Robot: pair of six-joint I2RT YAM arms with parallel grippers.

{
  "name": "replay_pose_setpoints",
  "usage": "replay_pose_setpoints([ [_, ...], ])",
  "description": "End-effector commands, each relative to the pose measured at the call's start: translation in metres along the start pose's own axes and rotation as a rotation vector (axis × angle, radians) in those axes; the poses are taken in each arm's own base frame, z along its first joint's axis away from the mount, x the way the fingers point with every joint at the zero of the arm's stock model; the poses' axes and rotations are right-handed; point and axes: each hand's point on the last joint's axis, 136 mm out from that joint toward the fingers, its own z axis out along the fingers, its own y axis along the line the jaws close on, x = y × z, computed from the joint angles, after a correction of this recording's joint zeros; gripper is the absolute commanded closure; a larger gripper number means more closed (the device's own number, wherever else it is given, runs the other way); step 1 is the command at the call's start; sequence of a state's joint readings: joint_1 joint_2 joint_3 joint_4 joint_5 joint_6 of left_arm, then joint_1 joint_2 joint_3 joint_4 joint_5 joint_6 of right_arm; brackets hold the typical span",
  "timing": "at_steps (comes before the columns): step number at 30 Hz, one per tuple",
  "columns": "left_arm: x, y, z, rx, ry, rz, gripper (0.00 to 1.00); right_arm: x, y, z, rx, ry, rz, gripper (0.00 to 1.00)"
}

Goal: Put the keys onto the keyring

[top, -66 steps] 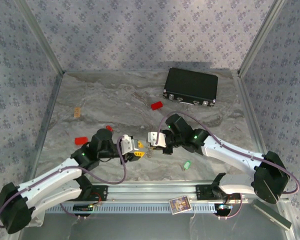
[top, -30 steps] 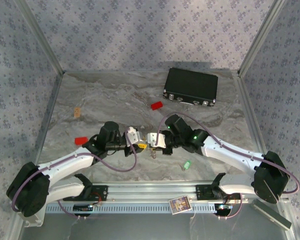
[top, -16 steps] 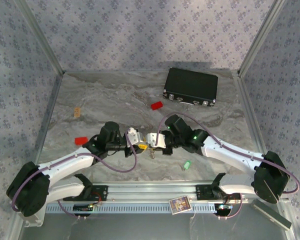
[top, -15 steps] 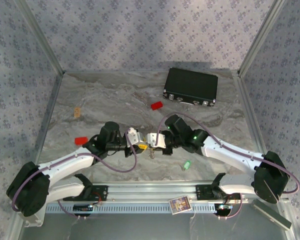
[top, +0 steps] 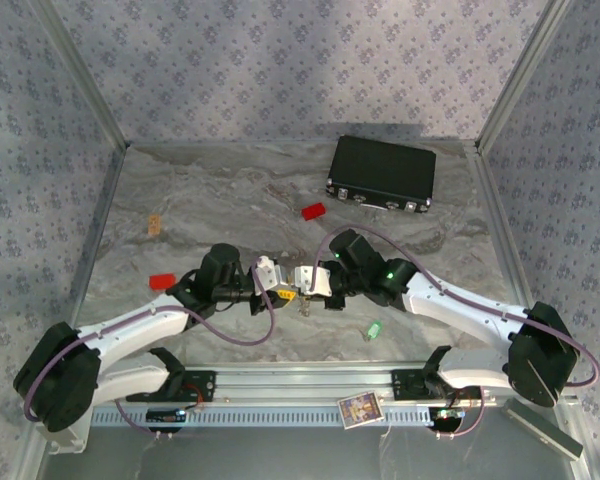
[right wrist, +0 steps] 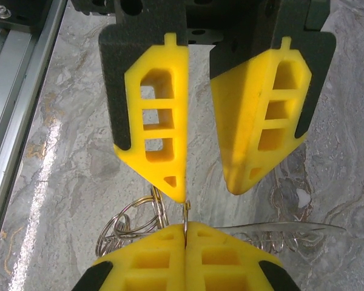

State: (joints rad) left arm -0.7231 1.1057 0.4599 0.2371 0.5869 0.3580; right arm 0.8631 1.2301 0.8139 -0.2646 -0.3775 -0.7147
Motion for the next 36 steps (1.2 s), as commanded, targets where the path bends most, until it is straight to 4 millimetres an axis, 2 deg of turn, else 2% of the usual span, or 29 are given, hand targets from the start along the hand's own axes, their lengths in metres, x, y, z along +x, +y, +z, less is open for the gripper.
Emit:
replay_pose_setpoints([
  [1,-0.005,-0.007,-0.003,0.016,-0.027,0.029,0.68,0.0,0.001,-0.002,0.011,0.002,-0.007,1.0],
  [11,-0.002,-0.011,-0.001,0.041,-0.027,0.006,0.68,-0.001,-0.002,-0.002,0.024,0.001,-0.003,1.0],
  [25,-0.013,-0.011,0.003,0.05,-0.09,-0.001,0.74,-0.011,-0.004,0.001,0.025,-0.041,0.01,1.0],
  [31,-0.012,-0.011,0.004,0.05,-0.093,-0.001,0.8,-0.013,-0.003,0.002,0.019,-0.05,0.017,1.0],
  [36,-0.014,-0.011,0.004,0.051,-0.098,0.006,0.91,-0.011,-0.002,0.002,0.015,-0.046,0.022,1.0],
])
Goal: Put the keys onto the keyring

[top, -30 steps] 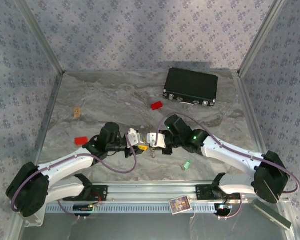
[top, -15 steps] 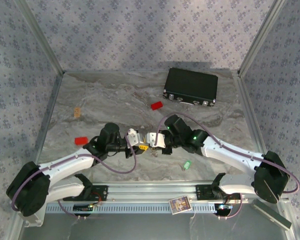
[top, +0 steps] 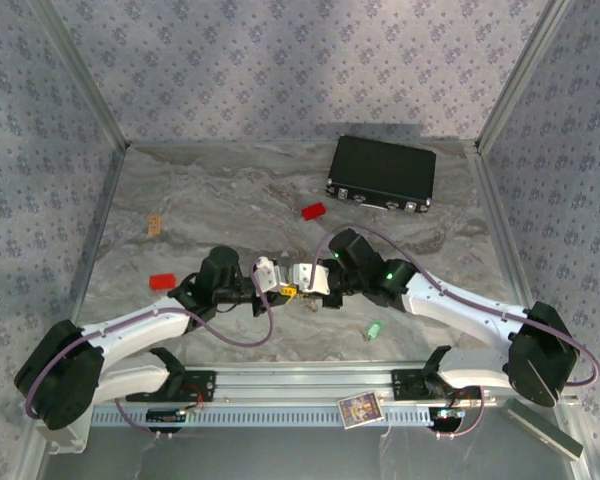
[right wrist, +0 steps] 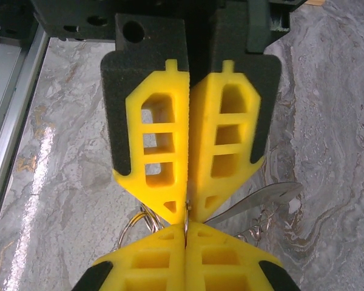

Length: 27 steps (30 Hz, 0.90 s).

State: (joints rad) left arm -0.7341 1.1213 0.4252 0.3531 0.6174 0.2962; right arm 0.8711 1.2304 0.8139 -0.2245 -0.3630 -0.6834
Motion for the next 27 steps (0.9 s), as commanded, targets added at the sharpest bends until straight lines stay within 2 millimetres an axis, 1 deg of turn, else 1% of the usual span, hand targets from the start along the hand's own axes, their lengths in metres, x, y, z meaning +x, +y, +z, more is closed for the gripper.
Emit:
replay_pose_setpoints([
  [1,-0.008,-0.006,0.001,0.029,-0.038,0.028,0.94,-0.004,0.004,0.001,-0.014,-0.024,0.012,1.0],
  [3,-0.013,-0.006,0.0,0.027,-0.051,0.04,0.99,-0.004,0.004,0.001,-0.016,-0.021,0.012,1.0],
  [5,-0.018,-0.006,-0.002,0.021,-0.067,0.055,1.0,-0.002,0.003,0.001,-0.009,-0.013,0.018,1.0],
  [6,-0.021,-0.006,-0.003,0.015,-0.075,0.064,1.0,-0.001,0.002,0.0,-0.002,-0.011,0.022,0.92],
  [7,-0.022,-0.006,-0.003,0.012,-0.079,0.072,1.0,-0.001,0.002,-0.001,0.001,-0.011,0.026,0.87],
  [9,-0.022,-0.006,-0.005,0.0,-0.072,0.09,1.0,-0.003,-0.003,-0.006,0.021,-0.026,0.043,0.69],
  [11,-0.02,-0.006,-0.005,-0.007,-0.06,0.102,1.0,-0.006,-0.007,-0.013,0.037,-0.05,0.066,0.62],
  [12,-0.018,-0.005,-0.006,-0.015,-0.056,0.106,1.0,-0.009,-0.009,-0.018,0.045,-0.066,0.077,0.59],
  [13,-0.018,-0.005,-0.006,-0.017,-0.054,0.11,1.0,-0.01,-0.012,-0.022,0.057,-0.078,0.095,0.57],
  [16,-0.016,-0.004,-0.007,-0.03,-0.051,0.12,1.0,-0.012,-0.017,-0.034,0.088,-0.105,0.173,0.57],
  [19,-0.017,-0.003,-0.007,-0.042,-0.049,0.132,1.0,-0.006,-0.031,-0.044,0.192,-0.105,0.325,0.57],
  [20,-0.016,-0.002,-0.008,-0.046,-0.046,0.133,1.0,-0.003,-0.035,-0.048,0.227,-0.102,0.4,0.59],
  [22,-0.015,-0.002,-0.008,-0.053,-0.042,0.137,1.0,0.009,-0.042,-0.055,0.303,-0.077,0.58,0.6],
  [24,-0.014,-0.002,-0.008,-0.063,-0.046,0.148,1.0,0.034,-0.049,-0.063,0.416,0.002,0.796,0.63],
  [25,-0.014,-0.002,-0.008,-0.066,-0.048,0.151,1.0,0.047,-0.049,-0.066,0.461,0.047,0.885,0.64],
  [27,-0.015,-0.001,-0.008,-0.071,-0.054,0.158,1.0,0.076,-0.042,-0.069,0.525,0.161,1.064,0.66],
])
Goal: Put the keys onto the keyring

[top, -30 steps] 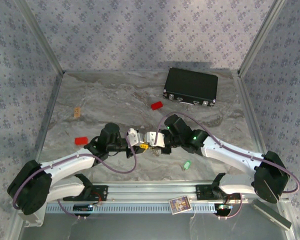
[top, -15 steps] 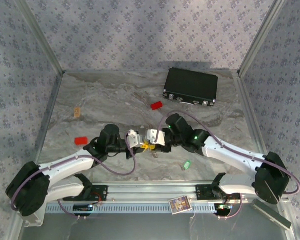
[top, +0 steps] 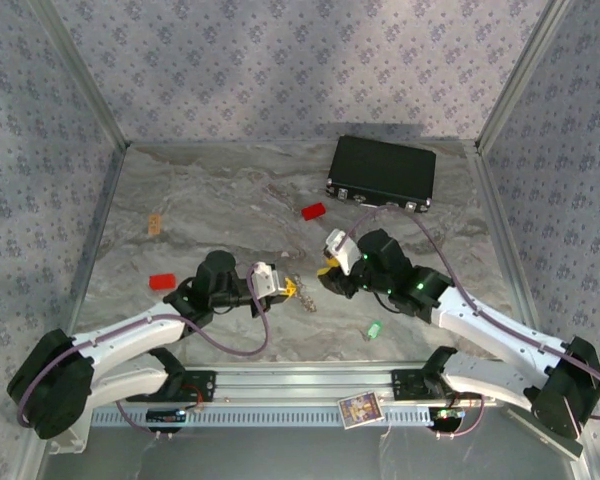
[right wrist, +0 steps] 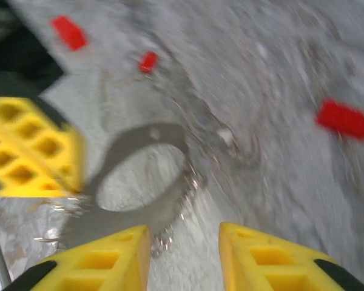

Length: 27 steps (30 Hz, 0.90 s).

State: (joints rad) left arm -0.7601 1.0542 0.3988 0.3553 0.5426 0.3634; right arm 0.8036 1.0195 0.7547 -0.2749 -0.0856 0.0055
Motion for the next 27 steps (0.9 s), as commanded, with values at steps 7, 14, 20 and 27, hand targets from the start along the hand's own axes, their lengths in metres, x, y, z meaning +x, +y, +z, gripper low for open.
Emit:
replay_pose_setpoints([
  [7,-0.012,0.0,-0.003,-0.02,-0.047,0.064,1.0,0.105,-0.038,-0.01,0.372,0.428,0.629,0.67],
  [14,-0.011,0.001,-0.002,-0.026,-0.04,0.065,1.0,0.154,-0.01,-0.024,0.389,0.617,0.743,0.65],
  [20,-0.011,0.0,-0.003,-0.021,-0.036,0.06,1.0,0.191,0.001,-0.038,0.504,0.733,0.827,0.6],
  [27,-0.01,0.0,-0.002,-0.018,-0.035,0.061,1.0,0.21,0.008,-0.028,0.577,0.743,0.869,0.59],
])
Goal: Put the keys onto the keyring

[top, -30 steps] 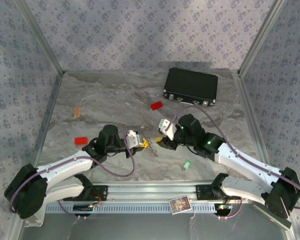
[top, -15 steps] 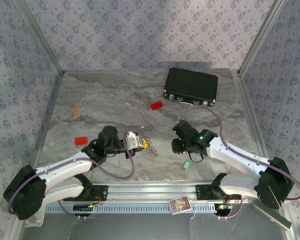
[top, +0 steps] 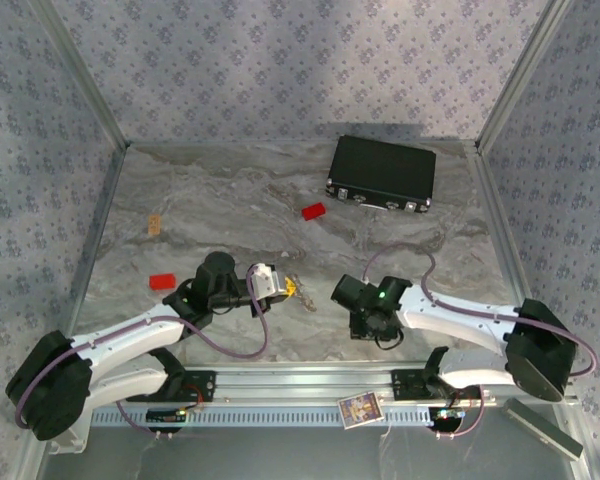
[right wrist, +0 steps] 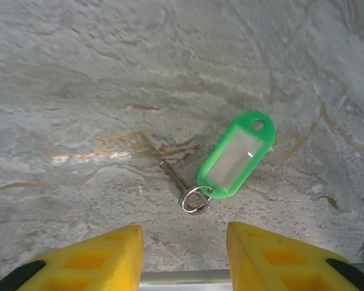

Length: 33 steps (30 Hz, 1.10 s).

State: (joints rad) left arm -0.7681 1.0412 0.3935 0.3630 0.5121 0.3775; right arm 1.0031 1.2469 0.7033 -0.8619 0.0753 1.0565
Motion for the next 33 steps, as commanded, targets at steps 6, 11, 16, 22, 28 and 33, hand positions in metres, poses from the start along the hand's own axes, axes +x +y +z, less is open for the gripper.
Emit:
replay_pose_setpoints([
  [6,-0.009,-0.002,-0.001,0.006,-0.032,0.038,1.0,0.007,-0.009,0.023,0.085,0.031,0.084,0.66],
  [11,-0.009,-0.002,-0.001,0.007,-0.03,0.038,1.0,0.007,-0.009,0.028,0.099,0.037,0.072,0.68],
  [16,-0.01,-0.002,-0.001,0.007,-0.031,0.04,1.0,0.007,-0.013,0.028,0.126,0.036,0.064,0.76],
  [22,-0.009,-0.002,-0.001,0.007,-0.027,0.04,1.0,0.004,-0.012,0.025,0.13,0.026,0.054,0.85],
  [28,-0.009,-0.002,-0.001,0.01,-0.026,0.039,1.0,0.0,-0.013,0.022,0.143,0.01,0.032,0.91],
  [33,-0.008,-0.002,-0.001,0.01,-0.025,0.04,1.0,-0.005,-0.005,0.02,0.121,-0.002,0.005,0.95],
])
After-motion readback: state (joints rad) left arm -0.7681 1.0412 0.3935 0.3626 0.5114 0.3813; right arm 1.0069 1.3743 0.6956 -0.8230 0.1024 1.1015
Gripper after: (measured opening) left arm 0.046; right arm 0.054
